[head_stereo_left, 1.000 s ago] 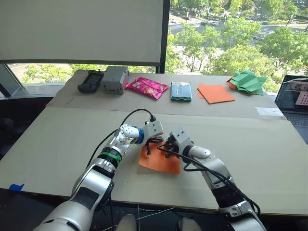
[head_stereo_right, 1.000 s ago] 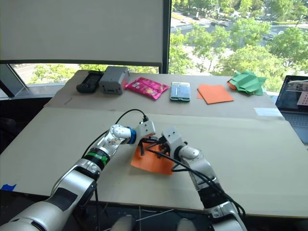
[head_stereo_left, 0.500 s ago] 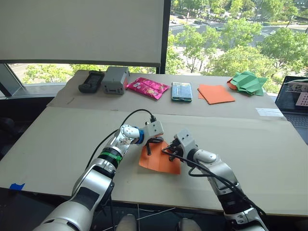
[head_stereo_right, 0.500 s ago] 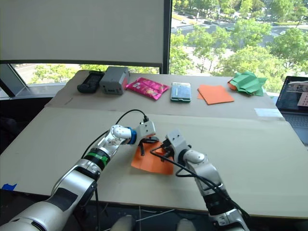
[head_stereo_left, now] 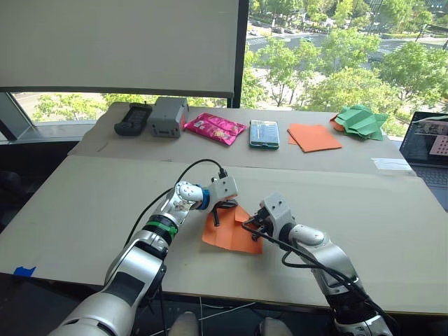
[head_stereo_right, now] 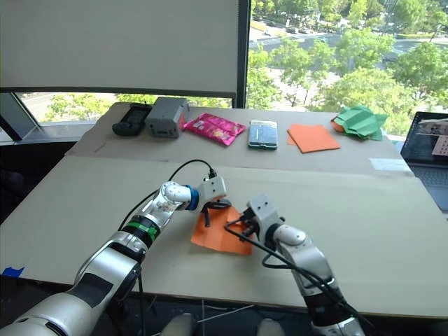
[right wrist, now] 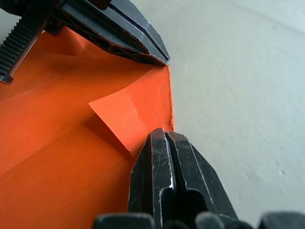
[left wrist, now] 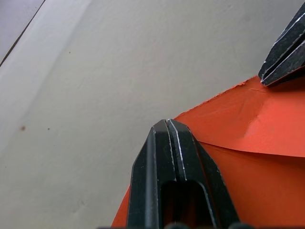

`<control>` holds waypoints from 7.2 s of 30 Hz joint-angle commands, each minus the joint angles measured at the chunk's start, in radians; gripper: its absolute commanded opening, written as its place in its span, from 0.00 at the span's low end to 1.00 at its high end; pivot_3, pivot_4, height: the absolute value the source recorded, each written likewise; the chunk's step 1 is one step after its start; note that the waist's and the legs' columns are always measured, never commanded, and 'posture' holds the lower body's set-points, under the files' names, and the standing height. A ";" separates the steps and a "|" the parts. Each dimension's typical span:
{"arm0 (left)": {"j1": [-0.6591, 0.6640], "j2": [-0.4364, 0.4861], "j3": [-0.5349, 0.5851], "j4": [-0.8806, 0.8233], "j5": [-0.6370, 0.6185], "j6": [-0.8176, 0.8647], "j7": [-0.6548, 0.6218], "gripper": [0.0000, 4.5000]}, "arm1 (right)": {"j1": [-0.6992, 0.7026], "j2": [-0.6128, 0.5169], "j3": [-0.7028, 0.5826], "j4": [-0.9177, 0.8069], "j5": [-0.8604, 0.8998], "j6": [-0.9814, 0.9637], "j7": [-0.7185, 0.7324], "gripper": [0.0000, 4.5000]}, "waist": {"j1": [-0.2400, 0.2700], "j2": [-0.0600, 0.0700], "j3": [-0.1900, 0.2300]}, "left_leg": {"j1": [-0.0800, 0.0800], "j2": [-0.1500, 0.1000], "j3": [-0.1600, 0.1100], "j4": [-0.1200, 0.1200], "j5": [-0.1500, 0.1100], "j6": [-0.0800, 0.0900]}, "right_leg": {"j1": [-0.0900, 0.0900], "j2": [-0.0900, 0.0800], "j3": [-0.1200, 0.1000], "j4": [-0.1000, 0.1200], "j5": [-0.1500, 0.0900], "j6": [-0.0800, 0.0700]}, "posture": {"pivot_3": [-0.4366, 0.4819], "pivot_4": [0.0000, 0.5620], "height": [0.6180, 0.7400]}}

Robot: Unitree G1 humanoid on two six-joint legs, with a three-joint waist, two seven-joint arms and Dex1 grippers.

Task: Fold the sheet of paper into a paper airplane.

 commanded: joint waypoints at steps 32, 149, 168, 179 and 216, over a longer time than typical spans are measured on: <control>0.038 0.009 -0.037 0.058 0.042 0.002 -0.016 0.00 | -0.045 0.029 -0.017 -0.070 0.090 -0.149 0.009 0.01 | -0.001 0.001 0.005 | -0.003 0.000 0.000 0.000 -0.001 -0.001 | -0.003 -0.001 -0.001 -0.001 0.000 0.000 | 0.48 0.27 0.69; 0.347 0.348 0.208 -0.733 -0.390 0.462 -0.110 0.63 | -0.268 0.199 0.097 0.366 -0.064 -0.133 -0.097 0.00 | -0.031 0.010 0.016 | -0.004 0.001 -0.002 -0.003 0.000 -0.001 | -0.009 0.000 -0.001 0.001 0.000 0.000 | 0.48 0.27 0.69; 0.151 0.123 0.099 -0.309 -0.259 0.282 -0.051 0.01 | -0.240 0.216 0.091 0.323 -0.071 -0.108 -0.110 0.00 | -0.028 0.009 0.016 | -0.004 0.000 -0.002 -0.003 0.005 0.008 | -0.008 0.001 0.000 0.001 0.000 0.000 | 0.48 0.27 0.69; 0.218 0.139 0.035 -0.262 -0.159 0.206 -0.047 0.01 | -0.246 0.210 0.083 0.321 -0.071 -0.100 -0.114 0.00 | -0.027 0.009 0.015 | -0.003 0.000 -0.002 -0.003 0.002 0.004 | -0.006 0.001 0.000 0.001 0.000 0.000 | 0.48 0.27 0.69; 0.317 0.223 0.188 -0.618 -0.372 0.460 -0.056 0.01 | -0.267 0.223 0.093 0.352 -0.073 -0.108 -0.094 0.00 | -0.048 0.009 0.016 | -0.003 0.000 -0.002 -0.003 0.002 0.004 | -0.007 0.001 0.000 0.002 0.000 -0.001 | 0.48 0.27 0.69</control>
